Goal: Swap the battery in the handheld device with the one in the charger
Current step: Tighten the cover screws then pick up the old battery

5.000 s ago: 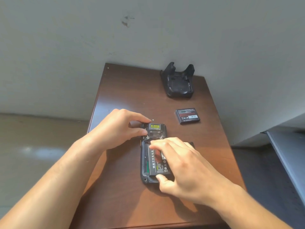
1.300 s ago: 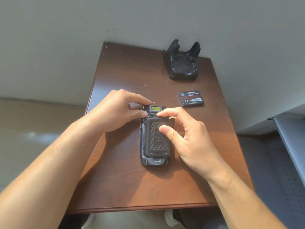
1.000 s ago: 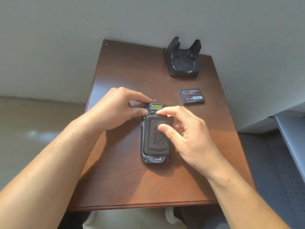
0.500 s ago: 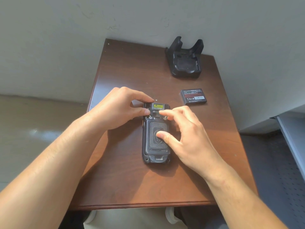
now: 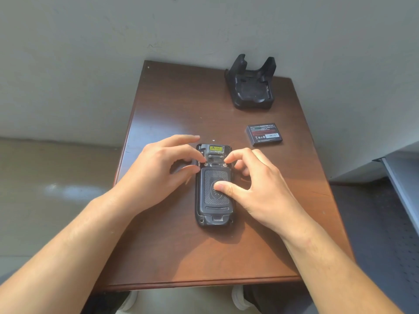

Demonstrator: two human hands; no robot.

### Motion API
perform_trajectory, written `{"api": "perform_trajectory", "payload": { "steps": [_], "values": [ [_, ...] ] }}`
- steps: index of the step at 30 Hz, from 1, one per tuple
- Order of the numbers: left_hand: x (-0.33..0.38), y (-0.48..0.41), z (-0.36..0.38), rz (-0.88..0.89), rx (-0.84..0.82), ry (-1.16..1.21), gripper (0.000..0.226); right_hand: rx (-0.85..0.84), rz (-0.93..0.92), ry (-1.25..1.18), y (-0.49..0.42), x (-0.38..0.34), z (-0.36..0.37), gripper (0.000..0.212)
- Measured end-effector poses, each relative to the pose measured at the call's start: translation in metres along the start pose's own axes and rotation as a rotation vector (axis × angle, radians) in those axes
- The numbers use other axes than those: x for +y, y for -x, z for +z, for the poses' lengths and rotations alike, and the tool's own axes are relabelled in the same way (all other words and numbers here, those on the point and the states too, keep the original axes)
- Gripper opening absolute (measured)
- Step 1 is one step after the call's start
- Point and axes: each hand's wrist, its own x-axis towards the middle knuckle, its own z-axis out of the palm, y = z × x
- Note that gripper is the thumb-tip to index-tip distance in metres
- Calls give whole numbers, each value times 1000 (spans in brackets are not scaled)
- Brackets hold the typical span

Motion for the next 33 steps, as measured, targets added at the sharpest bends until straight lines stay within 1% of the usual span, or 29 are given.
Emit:
{"api": "perform_trajectory", "payload": {
  "steps": [5,9,12,20,25,33],
  "values": [
    [3,3,2,13,-1,16,12,-4,-1,9,-1,1,-1,47],
    [3,2,2,7,-34,12,18,10,1,20,0,1,-1,45],
    [6,0,2,-15,-39,5,22,28,-1,17,0,2,1,44],
    [14,-3,0,-80,-19,11,20,112,-10,-10,4,1,7,44],
    [15,-6,0,-138,-25,22,19,122,-4,-3,6,0,9,44],
    [21,4,12,-218,96,32,16,167,-15,-14,11,-3,12,40]
  ]
}}
